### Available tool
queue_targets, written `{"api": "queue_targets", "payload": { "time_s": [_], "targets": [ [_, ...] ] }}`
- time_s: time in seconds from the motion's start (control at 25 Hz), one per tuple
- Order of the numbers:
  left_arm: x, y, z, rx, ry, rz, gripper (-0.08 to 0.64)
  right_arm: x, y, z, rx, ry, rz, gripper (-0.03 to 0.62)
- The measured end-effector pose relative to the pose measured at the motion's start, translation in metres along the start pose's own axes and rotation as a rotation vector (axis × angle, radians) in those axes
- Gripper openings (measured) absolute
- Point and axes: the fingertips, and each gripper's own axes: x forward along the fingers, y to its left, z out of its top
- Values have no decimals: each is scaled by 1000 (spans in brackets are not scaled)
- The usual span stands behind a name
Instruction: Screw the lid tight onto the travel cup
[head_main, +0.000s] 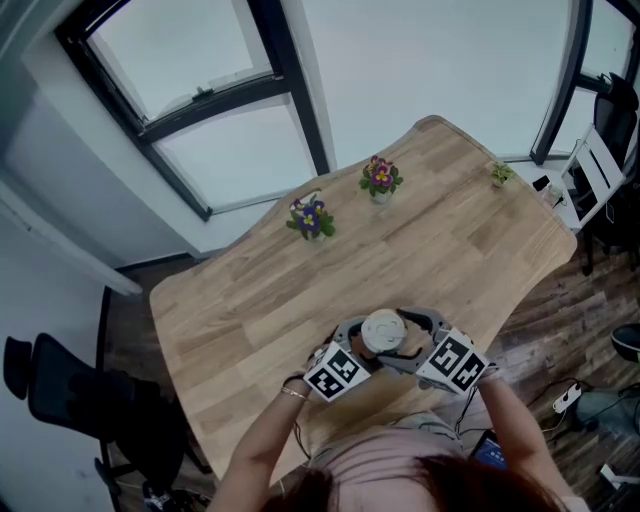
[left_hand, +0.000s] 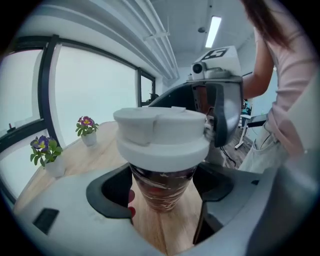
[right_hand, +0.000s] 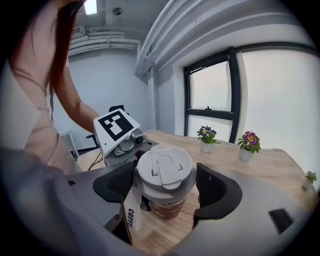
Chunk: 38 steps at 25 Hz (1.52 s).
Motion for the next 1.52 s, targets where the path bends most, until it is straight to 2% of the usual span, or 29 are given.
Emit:
{"api": "queue_targets", "payload": {
  "time_s": [0.12, 0.36, 0.44, 0.52, 0.6, 0.72, 0.88, 1.08, 1.2, 1.44, 1.52],
  "targets": [
    [2, 0, 1, -25, -13, 39, 370, 0, -2, 0, -2, -20, -41, 367],
    [4, 6, 4, -94, -48, 159, 370, -2, -9, 1, 118, -115, -286, 367],
    [5, 6, 5, -104, -58, 181, 370, -3, -10, 0, 152, -134, -317, 366],
    [5, 6, 4, -100, -56, 169, 370, -4, -8, 0, 179, -137, -276, 365],
    [4, 6, 3, -79, -40, 131, 370, -6, -6, -2, 176, -109, -196, 367],
    [3, 6, 1, -32, -14, 62, 370, -10, -6, -10, 92, -22, -109, 367],
    [2, 5, 0, 3, 17, 14, 370, -10, -11, -14, 11, 55, -51, 367],
    [3, 4, 0, 10, 25, -4, 370, -1, -7, -7, -19, 36, 0, 365],
    [3, 7, 0, -13, 20, 32, 370, 1, -8, -6, 15, -3, -69, 365],
    [8, 14, 6, -102, -27, 171, 370, -2, -17, -7, 151, -91, -336, 365],
    [8, 14, 6, -117, -43, 201, 370, -1, -17, -7, 179, -103, -349, 365]
  ]
}}
